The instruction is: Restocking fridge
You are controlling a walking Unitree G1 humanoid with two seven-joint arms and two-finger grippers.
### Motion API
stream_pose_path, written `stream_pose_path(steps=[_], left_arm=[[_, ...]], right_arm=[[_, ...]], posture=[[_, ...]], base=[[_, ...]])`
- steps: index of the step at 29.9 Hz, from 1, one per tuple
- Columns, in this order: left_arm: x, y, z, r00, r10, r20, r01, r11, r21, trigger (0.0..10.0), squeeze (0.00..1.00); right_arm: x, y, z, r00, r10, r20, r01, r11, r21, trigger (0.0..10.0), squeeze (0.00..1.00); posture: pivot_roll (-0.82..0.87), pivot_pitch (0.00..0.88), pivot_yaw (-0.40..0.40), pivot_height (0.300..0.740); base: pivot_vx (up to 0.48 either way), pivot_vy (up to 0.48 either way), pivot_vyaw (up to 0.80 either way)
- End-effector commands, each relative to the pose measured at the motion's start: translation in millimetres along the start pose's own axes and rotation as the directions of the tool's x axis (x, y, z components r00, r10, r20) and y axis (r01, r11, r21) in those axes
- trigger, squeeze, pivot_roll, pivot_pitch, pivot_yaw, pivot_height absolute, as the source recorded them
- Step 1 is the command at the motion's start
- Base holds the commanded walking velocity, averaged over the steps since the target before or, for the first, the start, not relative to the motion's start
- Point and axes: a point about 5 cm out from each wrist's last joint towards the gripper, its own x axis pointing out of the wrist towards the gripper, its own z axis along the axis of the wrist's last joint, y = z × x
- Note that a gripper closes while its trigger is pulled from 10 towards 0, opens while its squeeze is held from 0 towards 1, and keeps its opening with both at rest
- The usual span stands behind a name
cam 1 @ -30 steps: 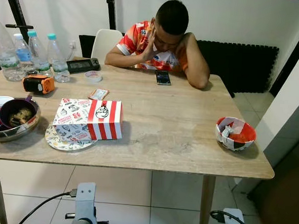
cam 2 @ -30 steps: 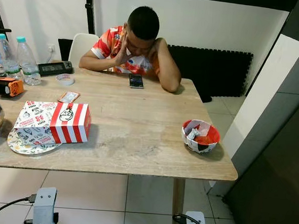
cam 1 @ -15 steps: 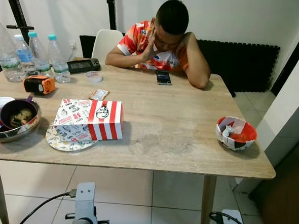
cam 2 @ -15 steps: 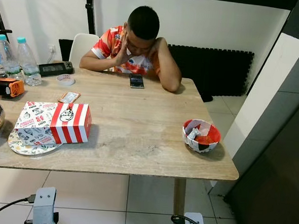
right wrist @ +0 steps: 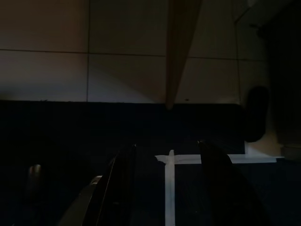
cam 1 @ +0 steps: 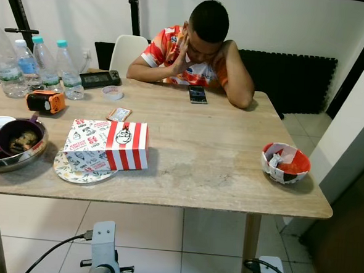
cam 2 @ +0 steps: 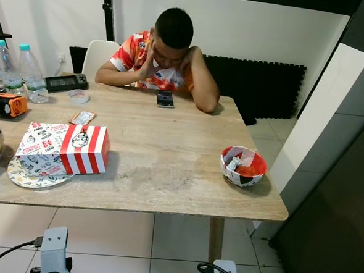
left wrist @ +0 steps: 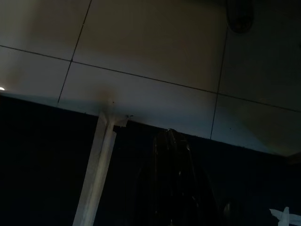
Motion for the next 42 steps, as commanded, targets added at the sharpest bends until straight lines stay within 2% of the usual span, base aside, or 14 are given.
stream_pose_path(steps=[1, 2, 3, 16, 42], left_arm=[[-0.6, -2.4, -3.0, 1.000, -0.009, -0.010, 0.009, 1.000, 0.002, 10.0, 0.00], [0.1, -1.8, -0.4, 1.000, -0.005, -0.004, 0.005, 1.000, 0.004, 10.0, 0.00], [0.3, -1.9, 0.0, 1.000, -0.005, -0.004, 0.005, 1.000, 0.004, 10.0, 0.00], [-0.7, -5.9, -4.3, 1.000, -0.010, -0.015, 0.010, 1.000, 0.000, 10.0, 0.00], [-2.3, -5.9, -10.3, 0.999, -0.020, -0.036, 0.020, 1.000, 0.004, 10.0, 0.00]], right_arm=[[-0.2, -5.2, -3.6, 1.000, -0.010, -0.015, 0.010, 1.000, -0.012, 10.0, 0.00], [-0.7, -16.1, -6.9, 1.000, -0.016, -0.021, 0.016, 1.000, -0.018, 10.0, 0.00], [-0.9, -19.7, -7.5, 1.000, -0.019, -0.021, 0.018, 1.000, -0.017, 10.0, 0.00], [-3.0, -35.3, -17.0, 0.998, -0.042, -0.040, 0.041, 0.999, -0.028, 10.0, 0.00], [-2.9, -38.5, -14.2, 0.999, -0.034, -0.031, 0.033, 0.999, -0.043, 10.0, 0.00]], posture=[[0.12, 0.000, -0.048, 0.740], [0.12, 0.000, -0.045, 0.740], [0.12, 0.000, -0.045, 0.740], [0.11, 0.000, -0.050, 0.740], [0.12, 0.000, -0.061, 0.740]], base=[[0.000, 0.000, 0.00], [0.000, 0.000, 0.00], [0.000, 0.000, 0.00], [0.000, 0.000, 0.00], [0.000, 0.000, 0.00]])
